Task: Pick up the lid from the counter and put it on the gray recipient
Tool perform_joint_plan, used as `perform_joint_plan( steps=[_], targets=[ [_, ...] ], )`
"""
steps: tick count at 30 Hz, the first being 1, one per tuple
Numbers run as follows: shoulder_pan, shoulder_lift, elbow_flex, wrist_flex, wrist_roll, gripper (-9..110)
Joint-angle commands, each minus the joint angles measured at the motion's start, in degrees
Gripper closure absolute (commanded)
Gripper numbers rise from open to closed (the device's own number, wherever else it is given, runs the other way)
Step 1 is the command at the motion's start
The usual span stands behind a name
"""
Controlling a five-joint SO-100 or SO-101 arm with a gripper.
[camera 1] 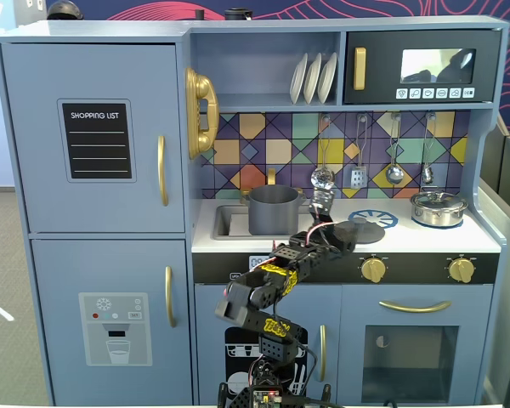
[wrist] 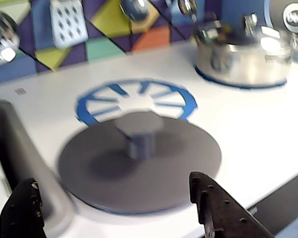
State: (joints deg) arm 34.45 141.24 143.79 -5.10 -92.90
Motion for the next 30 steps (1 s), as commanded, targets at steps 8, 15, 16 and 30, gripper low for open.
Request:
perform_joint_plan(
  steps=[8,15,16,30],
  targets=[
    [1.0,-12.6,-11.4,-5.3,0.9,70],
    [0.3,-19.2,-16.4,-6.8,0.8,71],
    [0.4,-20.2,-17.0,-6.9,0.8,72],
    [-0.4,-33.5,-27.2,-10.4,0.9,73]
  ],
)
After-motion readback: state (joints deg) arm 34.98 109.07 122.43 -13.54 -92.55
